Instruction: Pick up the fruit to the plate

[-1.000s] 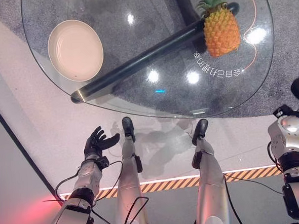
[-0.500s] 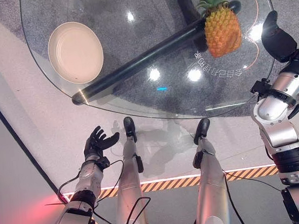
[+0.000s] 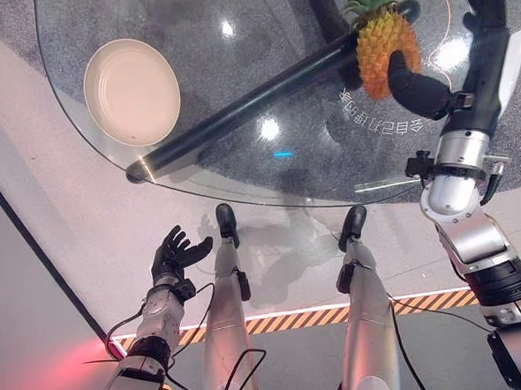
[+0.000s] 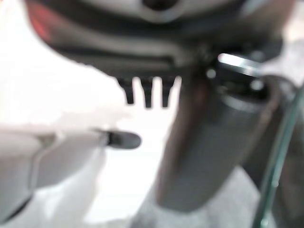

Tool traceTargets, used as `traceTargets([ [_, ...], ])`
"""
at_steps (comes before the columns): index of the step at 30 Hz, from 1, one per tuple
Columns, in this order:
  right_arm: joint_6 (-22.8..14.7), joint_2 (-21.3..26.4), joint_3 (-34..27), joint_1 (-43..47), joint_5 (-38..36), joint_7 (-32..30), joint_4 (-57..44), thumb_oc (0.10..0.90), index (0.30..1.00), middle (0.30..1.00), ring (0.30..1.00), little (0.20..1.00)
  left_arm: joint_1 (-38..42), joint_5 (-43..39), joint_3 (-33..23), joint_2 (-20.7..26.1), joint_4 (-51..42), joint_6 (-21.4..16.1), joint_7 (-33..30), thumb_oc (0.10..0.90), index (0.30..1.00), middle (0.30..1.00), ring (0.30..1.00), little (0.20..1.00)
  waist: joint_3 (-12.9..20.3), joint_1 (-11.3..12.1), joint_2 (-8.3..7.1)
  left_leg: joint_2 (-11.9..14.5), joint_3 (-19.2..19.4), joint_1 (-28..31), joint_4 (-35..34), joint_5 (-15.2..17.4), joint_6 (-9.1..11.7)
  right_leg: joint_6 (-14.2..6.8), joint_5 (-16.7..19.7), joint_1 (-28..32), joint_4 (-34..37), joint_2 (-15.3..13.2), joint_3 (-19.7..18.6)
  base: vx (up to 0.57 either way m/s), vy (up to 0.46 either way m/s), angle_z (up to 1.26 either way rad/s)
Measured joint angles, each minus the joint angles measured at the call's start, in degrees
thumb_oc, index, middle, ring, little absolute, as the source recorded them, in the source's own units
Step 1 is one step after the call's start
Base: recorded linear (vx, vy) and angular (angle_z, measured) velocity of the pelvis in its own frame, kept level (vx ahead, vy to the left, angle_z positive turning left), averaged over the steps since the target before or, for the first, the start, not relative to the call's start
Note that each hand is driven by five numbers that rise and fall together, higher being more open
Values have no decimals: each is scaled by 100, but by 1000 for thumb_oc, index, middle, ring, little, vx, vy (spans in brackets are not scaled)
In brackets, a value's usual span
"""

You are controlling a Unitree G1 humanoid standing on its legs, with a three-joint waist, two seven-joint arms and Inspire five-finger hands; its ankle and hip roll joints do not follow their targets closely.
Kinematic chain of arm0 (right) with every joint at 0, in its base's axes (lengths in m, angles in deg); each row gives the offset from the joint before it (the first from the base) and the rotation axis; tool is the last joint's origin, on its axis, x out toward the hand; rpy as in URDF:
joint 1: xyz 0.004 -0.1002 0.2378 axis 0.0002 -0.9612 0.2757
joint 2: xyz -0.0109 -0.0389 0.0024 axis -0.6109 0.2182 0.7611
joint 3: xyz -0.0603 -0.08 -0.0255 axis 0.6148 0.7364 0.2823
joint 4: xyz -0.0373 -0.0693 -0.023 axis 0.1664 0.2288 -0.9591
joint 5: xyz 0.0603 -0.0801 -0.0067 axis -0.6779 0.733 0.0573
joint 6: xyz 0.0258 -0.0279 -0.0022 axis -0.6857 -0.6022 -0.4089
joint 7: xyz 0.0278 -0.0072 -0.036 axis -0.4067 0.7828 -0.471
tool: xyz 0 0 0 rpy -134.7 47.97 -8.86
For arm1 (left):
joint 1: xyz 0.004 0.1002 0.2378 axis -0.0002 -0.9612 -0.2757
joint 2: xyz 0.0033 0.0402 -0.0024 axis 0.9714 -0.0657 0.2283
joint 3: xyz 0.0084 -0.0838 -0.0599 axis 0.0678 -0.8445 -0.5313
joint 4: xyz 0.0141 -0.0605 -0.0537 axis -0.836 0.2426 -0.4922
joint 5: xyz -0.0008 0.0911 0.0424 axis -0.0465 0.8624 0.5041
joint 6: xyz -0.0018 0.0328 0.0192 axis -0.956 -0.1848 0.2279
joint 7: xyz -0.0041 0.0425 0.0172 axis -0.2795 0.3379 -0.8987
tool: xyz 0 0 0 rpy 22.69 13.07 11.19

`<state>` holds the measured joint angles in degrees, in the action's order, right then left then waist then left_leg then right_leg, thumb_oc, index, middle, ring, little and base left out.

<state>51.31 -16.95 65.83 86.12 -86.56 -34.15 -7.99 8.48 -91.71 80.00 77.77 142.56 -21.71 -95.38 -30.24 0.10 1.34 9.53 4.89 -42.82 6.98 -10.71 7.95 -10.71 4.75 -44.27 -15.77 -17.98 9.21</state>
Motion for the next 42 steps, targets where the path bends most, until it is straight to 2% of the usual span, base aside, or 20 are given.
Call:
traceTargets([
  [6, 105, 0, 122, 0, -41, 244, 0, 800, 900, 900, 900, 900, 0, 0, 18, -23, 4, 0, -8, 800, 900, 900, 900, 900, -2, 7, 5, -1, 24, 15, -2, -1, 1, -1, 0, 0, 0, -5, -4, 0, 0, 0],
  [16, 376, 0, 240, 90, -56, 269, 0, 800, 900, 900, 900, 900, 1, 0, 48, -152, 4, 11, -14, 800, 900, 900, 900, 900, -7, 123, 14, -4, 45, 54, -19, -8, 11, -4, -2, 12, -6, -14, -22, 0, 0, 0],
  [26, 749, -1, 244, 228, 14, -106, 18, 800, 900, 900, 900, 900, 2, 0, 71, -156, -2, 26, -17, 800, 900, 900, 900, 900, -12, 133, 23, -11, 41, 54, -39, -9, 12, -8, -5, 12, -7, -20, -15, 0, 0, 0],
  [37, 1023, -8, 356, 447, 13, -416, 268, 800, 900, 900, 900, 900, 4, 2, 73, -156, -25, 31, -18, 800, 900, 900, 900, 900, -26, 151, 52, -38, 34, 66, -94, -23, 3, -22, -16, 15, -6, -45, -6, 0, 0, 0],
  [42, 1036, -37, 385, 522, -7, -458, 566, 800, 900, 900, 900, 900, 4, 3, 73, -156, -24, 40, -17, 800, 900, 900, 900, 900, -26, 188, 52, -43, 32, 72, -94, -26, -1, -23, -16, 23, -8, -50, -2, 0, 0, 0],
])
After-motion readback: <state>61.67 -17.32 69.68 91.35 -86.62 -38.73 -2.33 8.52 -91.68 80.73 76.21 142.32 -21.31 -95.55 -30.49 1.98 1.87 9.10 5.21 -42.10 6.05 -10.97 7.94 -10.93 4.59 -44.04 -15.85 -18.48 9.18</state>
